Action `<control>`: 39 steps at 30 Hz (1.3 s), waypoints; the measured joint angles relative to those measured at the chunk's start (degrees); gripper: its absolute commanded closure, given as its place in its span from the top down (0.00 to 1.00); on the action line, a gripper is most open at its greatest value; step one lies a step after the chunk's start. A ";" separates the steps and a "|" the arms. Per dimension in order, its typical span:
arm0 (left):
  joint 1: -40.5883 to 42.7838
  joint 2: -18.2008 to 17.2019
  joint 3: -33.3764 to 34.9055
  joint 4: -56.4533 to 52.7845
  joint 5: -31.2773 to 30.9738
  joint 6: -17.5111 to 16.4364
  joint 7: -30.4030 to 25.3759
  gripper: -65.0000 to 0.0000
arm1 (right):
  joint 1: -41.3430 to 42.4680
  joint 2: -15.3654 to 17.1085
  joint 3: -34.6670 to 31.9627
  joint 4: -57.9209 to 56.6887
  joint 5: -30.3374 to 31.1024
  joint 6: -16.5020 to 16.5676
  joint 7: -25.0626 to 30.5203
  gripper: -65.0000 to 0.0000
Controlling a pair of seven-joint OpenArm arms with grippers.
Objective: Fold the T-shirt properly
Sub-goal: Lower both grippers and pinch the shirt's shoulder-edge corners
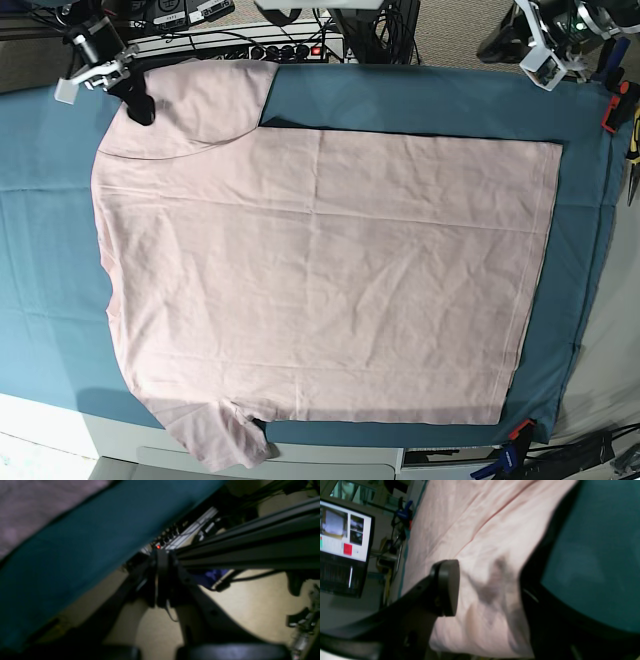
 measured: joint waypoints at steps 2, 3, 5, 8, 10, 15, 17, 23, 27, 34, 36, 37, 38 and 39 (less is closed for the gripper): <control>0.00 0.02 0.00 0.00 4.44 0.00 -1.31 0.00 | 0.02 0.00 -0.85 0.09 -0.09 0.35 0.02 0.46; 0.00 0.02 0.00 -0.02 5.79 -0.07 -2.01 0.00 | 0.02 0.04 -1.01 0.09 -0.55 0.39 0.20 0.45; 0.00 0.00 0.00 -0.02 7.28 -0.02 -2.73 0.00 | 0.04 0.13 -1.03 0.09 -1.53 0.52 0.33 0.39; 0.00 0.02 0.00 -0.04 7.78 3.43 -2.75 0.03 | 0.09 -0.02 -1.07 0.02 -3.17 0.24 0.22 0.12; -0.39 0.02 0.00 -0.07 7.89 7.98 -2.64 0.17 | 0.09 -0.04 -1.14 -0.09 -3.91 -0.07 -0.20 0.00; -6.25 0.07 0.02 -0.26 9.11 21.81 -0.87 0.32 | 0.11 -0.04 -1.14 -0.09 -3.96 -0.11 -0.33 0.00; -8.83 0.04 0.07 -1.44 8.87 22.88 -0.55 0.32 | 0.11 -0.02 -1.14 -0.07 -3.96 -0.11 -0.37 0.00; -16.04 0.42 0.11 -14.73 5.25 26.29 1.49 0.32 | 0.13 -0.02 -1.14 -0.07 -3.96 -0.13 -0.46 0.00; -21.79 0.55 0.11 -24.81 1.01 26.27 3.87 0.32 | 0.13 -0.02 -1.14 -0.07 -3.96 -0.11 -0.48 0.00; -28.92 0.59 0.15 -30.47 -2.36 24.04 5.46 0.31 | 0.13 -0.02 -1.14 -0.09 -3.96 -0.11 -0.48 0.00; -30.86 0.70 0.13 -31.76 -2.38 24.26 5.46 0.31 | 0.13 -0.04 -1.14 -0.09 -3.96 -0.11 -0.48 0.00; -31.82 0.79 0.13 -32.76 -2.40 24.50 5.51 0.31 | 0.13 -0.04 -1.14 -0.07 -3.96 -0.11 -0.48 0.00; -32.57 1.03 0.13 -33.62 -2.38 24.68 5.51 0.31 | 0.13 -0.04 -1.14 -0.07 -3.96 -0.11 -0.48 0.00; -33.22 1.25 0.13 -34.58 -2.36 24.70 5.57 0.31 | 0.13 -0.04 -1.14 -0.07 -3.98 -0.11 -0.48 0.00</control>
